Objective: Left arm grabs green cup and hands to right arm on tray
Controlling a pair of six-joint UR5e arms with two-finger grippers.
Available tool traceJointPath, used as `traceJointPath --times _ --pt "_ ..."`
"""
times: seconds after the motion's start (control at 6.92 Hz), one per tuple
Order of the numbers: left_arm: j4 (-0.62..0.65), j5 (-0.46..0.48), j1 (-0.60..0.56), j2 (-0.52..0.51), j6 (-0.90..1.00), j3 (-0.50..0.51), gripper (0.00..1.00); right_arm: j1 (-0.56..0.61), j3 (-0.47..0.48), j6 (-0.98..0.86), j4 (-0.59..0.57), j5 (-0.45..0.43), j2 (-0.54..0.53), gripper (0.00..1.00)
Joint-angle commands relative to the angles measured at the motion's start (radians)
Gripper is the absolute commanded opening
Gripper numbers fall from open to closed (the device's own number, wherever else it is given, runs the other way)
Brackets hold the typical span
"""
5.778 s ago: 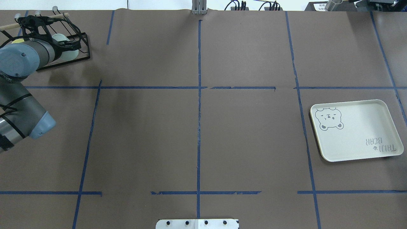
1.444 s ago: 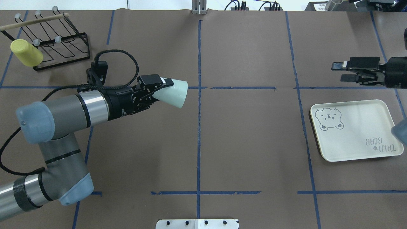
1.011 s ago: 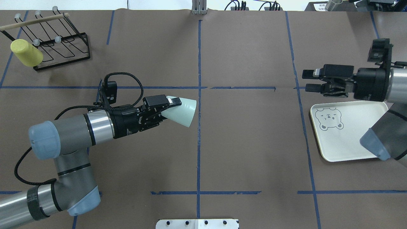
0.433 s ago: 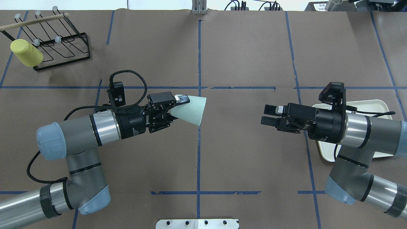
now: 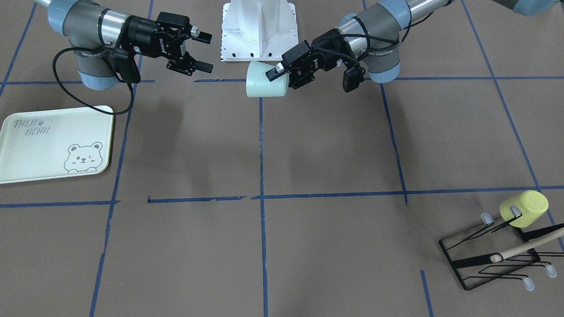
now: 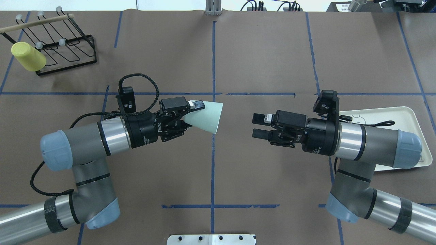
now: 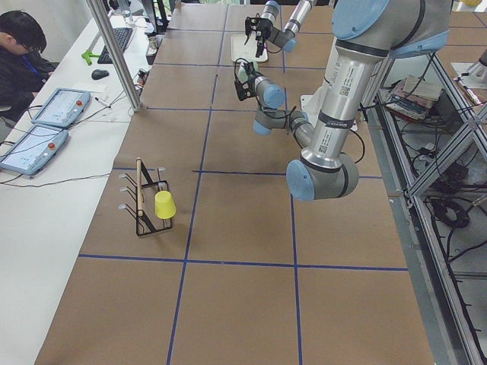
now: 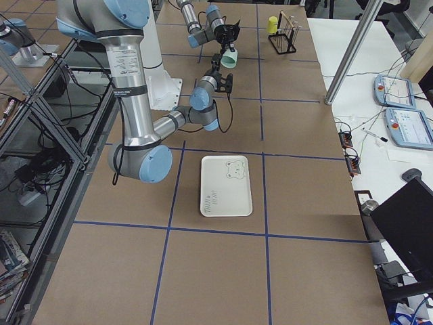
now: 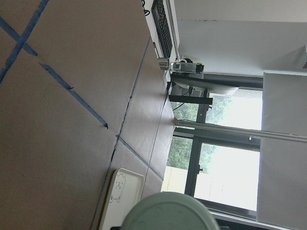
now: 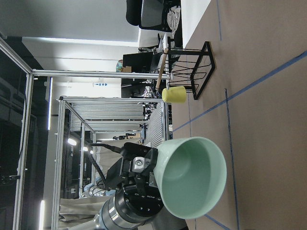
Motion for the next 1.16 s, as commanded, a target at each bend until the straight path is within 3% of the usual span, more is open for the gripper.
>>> traceJointPath --times 0.0,1.01 --pt "0.000 -0.001 0.000 -0.003 -0.004 -0.001 0.46 -0.010 -0.020 0.014 -0.032 -0.040 0.055 1.00" --pt "-0.003 -0.005 0.029 -0.034 -0.070 -0.016 0.46 -0.026 -0.037 0.034 -0.029 -0.087 0.091 1.00"
